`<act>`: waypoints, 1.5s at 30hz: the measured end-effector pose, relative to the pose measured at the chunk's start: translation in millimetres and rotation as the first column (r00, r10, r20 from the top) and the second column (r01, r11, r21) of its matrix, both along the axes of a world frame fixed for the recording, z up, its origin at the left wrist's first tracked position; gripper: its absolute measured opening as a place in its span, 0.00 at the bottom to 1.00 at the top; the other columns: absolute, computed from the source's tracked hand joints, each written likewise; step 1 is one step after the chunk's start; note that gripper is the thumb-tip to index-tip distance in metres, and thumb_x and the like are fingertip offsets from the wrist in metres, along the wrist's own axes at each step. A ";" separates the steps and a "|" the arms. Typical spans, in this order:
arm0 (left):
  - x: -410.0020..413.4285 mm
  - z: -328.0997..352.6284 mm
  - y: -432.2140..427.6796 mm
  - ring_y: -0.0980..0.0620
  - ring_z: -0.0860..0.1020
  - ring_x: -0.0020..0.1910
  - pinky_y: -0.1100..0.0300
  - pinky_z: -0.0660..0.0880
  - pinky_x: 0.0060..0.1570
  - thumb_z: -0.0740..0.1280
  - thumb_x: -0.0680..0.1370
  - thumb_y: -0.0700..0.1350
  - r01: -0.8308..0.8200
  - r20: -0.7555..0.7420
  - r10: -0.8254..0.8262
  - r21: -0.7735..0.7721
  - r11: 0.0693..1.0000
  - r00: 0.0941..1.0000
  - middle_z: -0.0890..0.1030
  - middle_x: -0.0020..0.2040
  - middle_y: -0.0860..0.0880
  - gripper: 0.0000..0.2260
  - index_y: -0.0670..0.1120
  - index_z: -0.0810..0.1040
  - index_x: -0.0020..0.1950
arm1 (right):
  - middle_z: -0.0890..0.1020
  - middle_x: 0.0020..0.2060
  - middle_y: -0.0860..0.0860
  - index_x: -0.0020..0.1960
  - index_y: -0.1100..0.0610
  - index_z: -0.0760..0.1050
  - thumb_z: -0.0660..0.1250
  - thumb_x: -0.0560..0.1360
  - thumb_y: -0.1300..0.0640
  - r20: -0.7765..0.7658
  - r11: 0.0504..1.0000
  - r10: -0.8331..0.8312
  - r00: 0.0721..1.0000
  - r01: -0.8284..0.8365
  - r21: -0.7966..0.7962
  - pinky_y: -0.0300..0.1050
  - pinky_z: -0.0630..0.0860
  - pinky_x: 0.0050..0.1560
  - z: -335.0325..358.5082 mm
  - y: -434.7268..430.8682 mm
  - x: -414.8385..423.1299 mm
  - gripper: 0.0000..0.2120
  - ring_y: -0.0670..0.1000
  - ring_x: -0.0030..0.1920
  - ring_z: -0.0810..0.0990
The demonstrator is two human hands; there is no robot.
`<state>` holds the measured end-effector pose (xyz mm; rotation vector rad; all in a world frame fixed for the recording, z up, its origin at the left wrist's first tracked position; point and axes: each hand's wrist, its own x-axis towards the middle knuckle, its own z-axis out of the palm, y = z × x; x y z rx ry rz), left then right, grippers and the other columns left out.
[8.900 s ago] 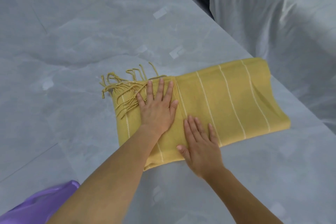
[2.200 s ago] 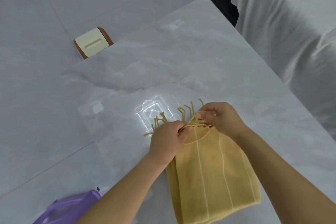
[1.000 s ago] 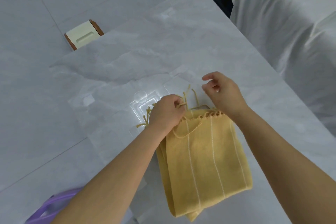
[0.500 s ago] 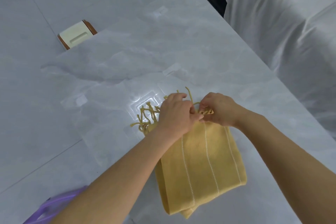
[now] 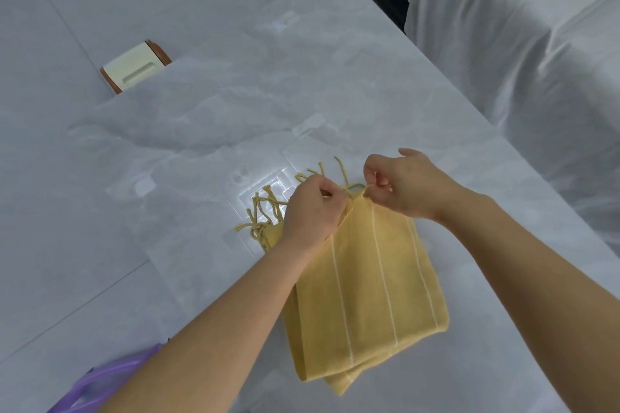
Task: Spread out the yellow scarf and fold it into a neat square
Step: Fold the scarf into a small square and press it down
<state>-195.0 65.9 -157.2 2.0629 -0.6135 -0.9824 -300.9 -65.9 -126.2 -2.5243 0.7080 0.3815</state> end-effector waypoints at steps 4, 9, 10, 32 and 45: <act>2.0 1.5 1.0 0.57 0.70 0.26 0.60 0.67 0.32 0.62 0.76 0.44 -0.105 -0.028 0.104 -0.023 0.994 0.994 0.72 0.30 0.54 0.05 0.45 0.71 0.41 | 0.77 0.30 0.45 0.52 0.52 0.72 0.60 0.77 0.57 0.026 0.990 -0.091 0.995 0.088 0.112 0.42 0.68 0.50 5.4 4.4 5.5 0.05 0.47 0.34 0.75; 6.2 3.4 1.0 0.61 0.72 0.23 0.64 0.68 0.29 0.62 0.77 0.45 -0.143 -0.050 0.145 0.043 0.989 0.988 0.76 0.34 0.54 0.05 0.44 0.73 0.47 | 0.83 0.33 0.51 0.60 0.49 0.73 0.57 0.80 0.56 0.039 0.803 -0.383 0.923 0.312 0.508 0.43 0.78 0.46 8.7 8.7 13.0 0.11 0.47 0.36 0.82; 6.4 2.6 1.2 0.60 0.72 0.24 0.62 0.68 0.31 0.62 0.77 0.46 -0.150 -0.051 0.153 0.056 0.987 0.987 0.77 0.34 0.53 0.05 0.44 0.73 0.47 | 0.84 0.36 0.51 0.61 0.50 0.73 0.57 0.80 0.58 0.044 0.736 -0.441 0.897 0.332 0.590 0.42 0.79 0.46 9.1 9.2 14.7 0.12 0.47 0.38 0.83; -1.5 -5.7 -29.4 0.46 0.71 0.62 0.44 0.66 0.63 0.61 0.76 0.59 0.301 0.276 -0.330 0.143 0.943 0.903 0.78 0.56 0.49 0.14 0.51 0.79 0.49 | 0.80 0.35 0.47 0.34 0.51 0.78 0.50 0.77 0.35 -0.245 0.767 -0.595 0.765 0.632 0.110 0.62 0.65 0.65 -26.6 -4.0 -12.4 0.28 0.53 0.46 0.78; -15.9 -5.1 -31.1 0.55 0.76 0.36 0.53 0.77 0.45 0.69 0.73 0.46 0.133 -0.075 -0.138 -0.071 0.989 0.988 0.77 0.35 0.57 0.02 0.50 0.78 0.40 | 0.77 0.46 0.51 0.43 0.57 0.78 0.49 0.78 0.38 -0.177 0.694 -0.619 0.765 0.639 0.333 0.45 0.66 0.56 -15.8 -10.3 -22.0 0.28 0.51 0.50 0.73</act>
